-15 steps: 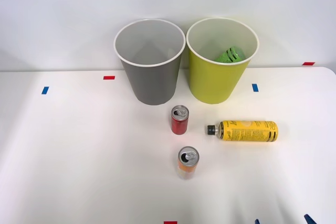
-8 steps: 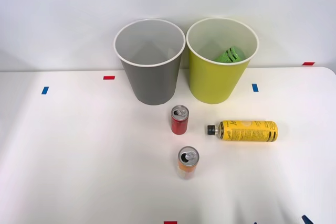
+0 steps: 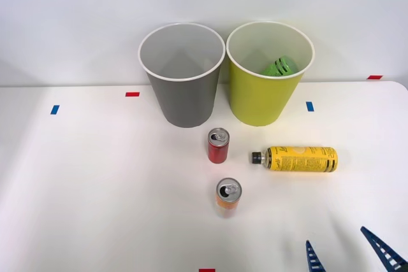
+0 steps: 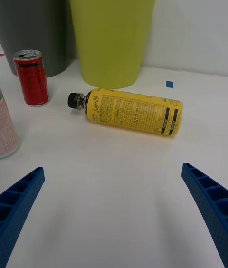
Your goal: Put cans in the gray bin, plastic bottles in the light green bin
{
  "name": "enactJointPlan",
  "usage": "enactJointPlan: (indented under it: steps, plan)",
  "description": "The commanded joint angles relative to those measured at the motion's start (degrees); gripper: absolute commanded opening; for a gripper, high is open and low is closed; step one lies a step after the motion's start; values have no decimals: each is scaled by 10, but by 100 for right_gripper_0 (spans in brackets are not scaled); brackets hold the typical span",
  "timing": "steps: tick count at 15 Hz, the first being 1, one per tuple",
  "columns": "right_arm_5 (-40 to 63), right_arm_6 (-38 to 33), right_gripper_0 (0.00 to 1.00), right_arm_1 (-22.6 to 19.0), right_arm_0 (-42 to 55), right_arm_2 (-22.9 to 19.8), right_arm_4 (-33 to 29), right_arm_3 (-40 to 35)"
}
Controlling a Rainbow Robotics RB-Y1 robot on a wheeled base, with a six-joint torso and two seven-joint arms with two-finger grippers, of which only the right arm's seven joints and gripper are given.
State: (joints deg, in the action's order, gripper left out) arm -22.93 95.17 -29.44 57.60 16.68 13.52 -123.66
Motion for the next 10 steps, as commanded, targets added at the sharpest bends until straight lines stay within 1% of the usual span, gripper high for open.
enactJointPlan:
  steps: [1, 2, 3, 4, 6, 7, 8, 10]
  plan:
    - [134, -2, 100, -33, -27, -18, 83, -95]
    - [174, -5, 100, -53, -45, -31, 114, -111]
    - [192, -7, 100, -69, -61, -39, 140, -115]
    - [205, -10, 100, -83, -75, -46, 163, -116]
    - [262, -13, 100, -107, -102, -71, 207, -126]
    - [303, -15, 100, -111, -115, -87, 223, -141]
    - [367, -19, 100, -110, -129, -109, 237, -165]
    - [446, -28, 100, -107, -156, -129, 245, -188]
